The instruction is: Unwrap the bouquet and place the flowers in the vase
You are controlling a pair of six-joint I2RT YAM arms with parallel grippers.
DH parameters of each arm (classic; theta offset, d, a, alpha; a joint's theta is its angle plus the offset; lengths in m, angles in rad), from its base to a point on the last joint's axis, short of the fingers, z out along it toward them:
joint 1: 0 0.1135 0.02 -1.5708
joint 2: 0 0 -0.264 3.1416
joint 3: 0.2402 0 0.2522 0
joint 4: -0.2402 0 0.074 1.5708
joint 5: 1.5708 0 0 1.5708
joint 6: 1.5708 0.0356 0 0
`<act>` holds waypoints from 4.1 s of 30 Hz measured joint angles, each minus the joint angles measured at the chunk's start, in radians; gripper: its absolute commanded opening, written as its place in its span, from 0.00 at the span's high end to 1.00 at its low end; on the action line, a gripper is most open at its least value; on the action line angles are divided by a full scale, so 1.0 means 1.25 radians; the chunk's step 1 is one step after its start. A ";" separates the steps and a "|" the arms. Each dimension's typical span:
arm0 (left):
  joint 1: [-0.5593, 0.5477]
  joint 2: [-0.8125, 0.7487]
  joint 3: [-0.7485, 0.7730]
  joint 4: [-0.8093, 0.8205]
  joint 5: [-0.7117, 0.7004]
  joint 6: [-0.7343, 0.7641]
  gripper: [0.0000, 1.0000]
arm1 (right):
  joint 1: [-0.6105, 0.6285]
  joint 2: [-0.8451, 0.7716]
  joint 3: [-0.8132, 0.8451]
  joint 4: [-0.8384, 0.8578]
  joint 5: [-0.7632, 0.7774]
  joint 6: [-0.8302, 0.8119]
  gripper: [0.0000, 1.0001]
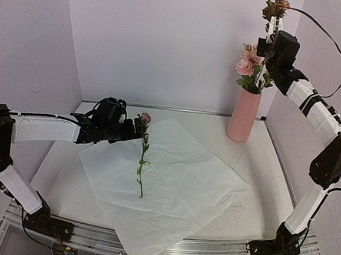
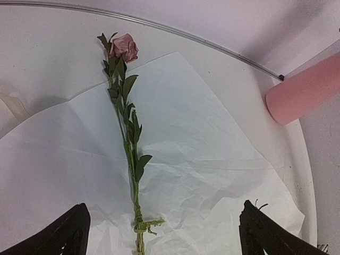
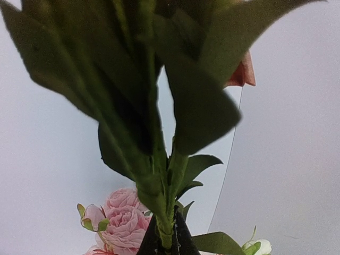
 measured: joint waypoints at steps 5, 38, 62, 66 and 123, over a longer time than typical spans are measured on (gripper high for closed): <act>0.000 0.012 0.000 0.000 0.000 0.001 0.01 | -0.004 0.012 -0.019 0.018 0.002 0.002 1.00; 0.000 0.014 0.000 -0.001 0.000 0.019 0.01 | -0.040 0.048 -0.301 0.052 0.013 0.196 0.56; 0.000 0.014 0.000 -0.001 0.010 0.019 0.01 | -0.040 -0.060 -0.323 -0.092 -0.075 0.273 0.44; 0.000 0.014 0.000 -0.001 0.010 0.019 0.01 | -0.043 -0.026 -0.265 -0.117 -0.073 0.269 0.44; 0.000 0.282 0.154 -0.162 0.072 0.054 0.24 | -0.044 -0.359 -0.685 -0.226 -0.482 0.487 0.02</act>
